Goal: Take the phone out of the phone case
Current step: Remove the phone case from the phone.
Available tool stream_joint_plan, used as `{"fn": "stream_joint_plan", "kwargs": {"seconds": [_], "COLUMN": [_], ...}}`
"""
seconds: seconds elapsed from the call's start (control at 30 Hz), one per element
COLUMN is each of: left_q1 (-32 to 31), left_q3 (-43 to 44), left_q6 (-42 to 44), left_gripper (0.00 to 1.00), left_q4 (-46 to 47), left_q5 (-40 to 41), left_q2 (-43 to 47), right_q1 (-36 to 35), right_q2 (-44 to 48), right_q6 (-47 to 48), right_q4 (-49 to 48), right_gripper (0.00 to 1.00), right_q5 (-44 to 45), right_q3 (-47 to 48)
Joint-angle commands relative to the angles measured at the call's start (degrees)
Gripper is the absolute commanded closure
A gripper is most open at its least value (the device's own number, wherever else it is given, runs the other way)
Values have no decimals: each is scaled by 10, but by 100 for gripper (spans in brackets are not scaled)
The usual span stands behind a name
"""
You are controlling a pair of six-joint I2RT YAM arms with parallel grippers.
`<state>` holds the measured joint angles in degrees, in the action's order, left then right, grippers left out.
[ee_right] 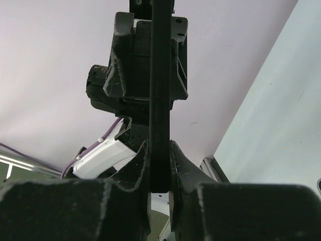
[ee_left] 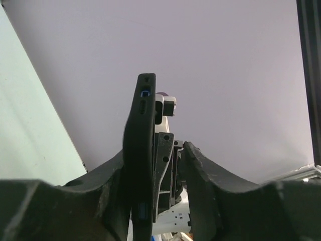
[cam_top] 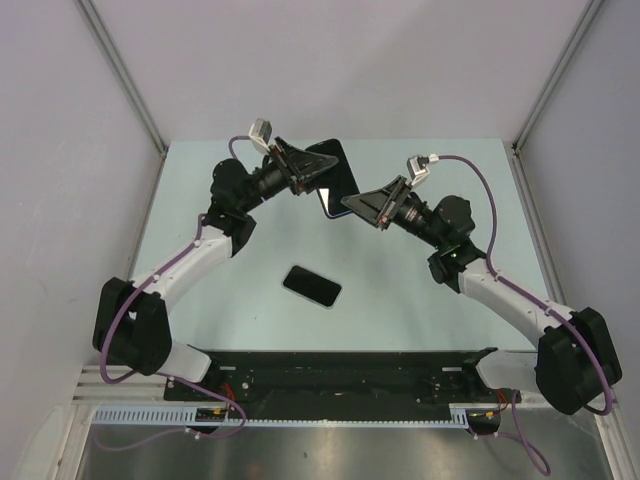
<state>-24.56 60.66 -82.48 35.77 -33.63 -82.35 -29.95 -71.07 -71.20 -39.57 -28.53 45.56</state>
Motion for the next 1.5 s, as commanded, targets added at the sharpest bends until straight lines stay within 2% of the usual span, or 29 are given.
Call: {"fn": "stream_joint_plan", "kwargs": {"seconds": [0.0,0.1,0.13,0.23,0.37,0.4,0.43,0.5,0.53,0.63,0.8,0.9,0.97,1.03,1.13,1.33,1.43,1.47], "left_q1": [-1,-1,-1,-1,-1,-2,-2,-2,-2,-1,-1,-1,0,0,0,0,1,-1], "left_q3": [-3,-4,-4,-5,-10,-12,-14,-19,-21,-22,-21,-25,-25,-25,-26,-28,-27,-27], "left_q6": [-37,-46,-46,-46,-48,-49,-50,-51,-51,-54,-55,-46,-44,-44,-40,-44,-43,-43], "left_gripper": [52,49,43,36,40,44,56,69,83,100,100,100,100,100,100,100,100,100], "left_q4": [88,112,113,116,124,126,127,125,123,120,106,82,79,78,68,69,65,65], "left_q5": [-9,-13,-14,-19,-20,-20,-19,-13,-11,-10,-7,2,8,10,18,23,25,24], "left_q2": [3,-3,-7,-8,-10,-10,-9,-6,-5,-6,-1,6,10,13,17,24,28,29], "right_q1": [-8,-11,-12,-18,-23,-24,-25,-26,-25,-22,18,32,34,31,31,17,12,12], "right_q2": [-6,-17,-21,-28,-32,-32,-30,-27,-25,-12,14,41,58,67,70,35,28,25], "right_q6": [-11,-22,-24,-29,-30,-27,-26,-23,-17,-5,0,10,19,26,26,-3,-7,-9], "right_q4": [-80,-101,-104,-115,-119,-118,-115,-104,-99,-66,-26,5,34,48,56,-4,-16,-19], "right_gripper": [100,100,100,100,100,100,100,100,100,99,71,63,53,47,46,47,52,58], "right_q5": [-14,-17,-17,-16,-14,-13,-12,-6,-6,-2,-47,-57,-59,-61,-57,-77,-73,-72], "right_q3": [23,23,23,23,23,23,23,23,23,23,23,23,23,22,23,23,22,22]}}
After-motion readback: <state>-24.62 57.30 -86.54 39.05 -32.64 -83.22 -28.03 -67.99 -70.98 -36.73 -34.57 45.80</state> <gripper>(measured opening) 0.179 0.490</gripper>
